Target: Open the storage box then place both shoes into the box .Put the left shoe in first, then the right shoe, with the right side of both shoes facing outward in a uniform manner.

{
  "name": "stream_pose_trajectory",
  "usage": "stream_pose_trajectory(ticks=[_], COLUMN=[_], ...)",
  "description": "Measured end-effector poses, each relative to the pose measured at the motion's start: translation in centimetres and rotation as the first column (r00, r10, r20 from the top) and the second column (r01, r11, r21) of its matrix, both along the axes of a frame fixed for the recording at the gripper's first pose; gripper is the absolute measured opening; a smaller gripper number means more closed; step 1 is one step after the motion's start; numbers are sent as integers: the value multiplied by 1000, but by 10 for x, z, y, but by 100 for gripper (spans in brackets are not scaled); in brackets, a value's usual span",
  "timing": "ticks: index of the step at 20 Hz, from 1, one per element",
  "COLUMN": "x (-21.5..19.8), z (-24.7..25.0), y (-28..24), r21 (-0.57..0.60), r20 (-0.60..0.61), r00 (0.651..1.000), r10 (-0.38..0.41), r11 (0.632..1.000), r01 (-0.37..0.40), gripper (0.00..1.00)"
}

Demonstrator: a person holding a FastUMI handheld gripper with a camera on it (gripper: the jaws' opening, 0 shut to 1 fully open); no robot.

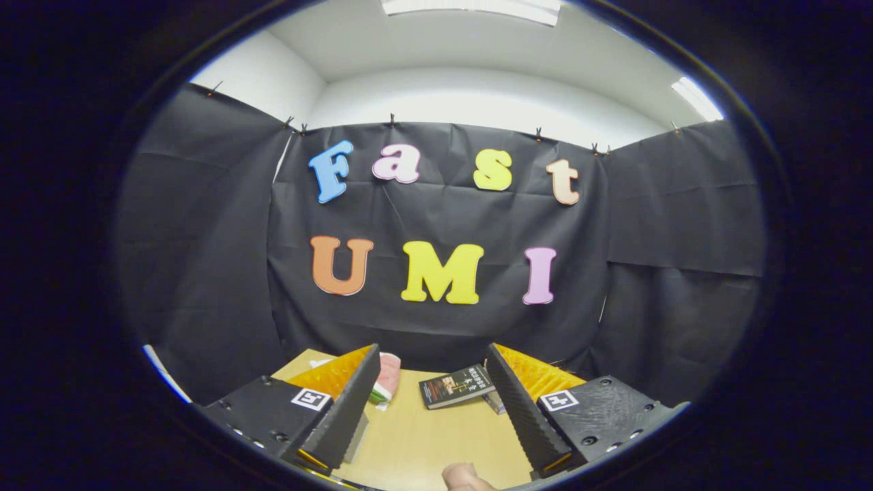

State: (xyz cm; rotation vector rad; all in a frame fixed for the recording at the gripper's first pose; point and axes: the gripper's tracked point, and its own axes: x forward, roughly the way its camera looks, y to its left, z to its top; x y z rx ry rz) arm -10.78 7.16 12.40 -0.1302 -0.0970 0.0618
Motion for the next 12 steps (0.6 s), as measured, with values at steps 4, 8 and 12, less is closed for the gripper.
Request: stream_pose_trajectory(ticks=[4, 8, 12], x=[-6, -10, -8], z=[-5, -1, -2], y=[-21, -41, -38], r21=[34, 33, 63], r20=[-8, 31, 27], r00=[997, 996, 996], r10=[71, 82, 91], r11=[997, 996, 994], r01=[-70, -83, -92], gripper=[95, 95, 95])
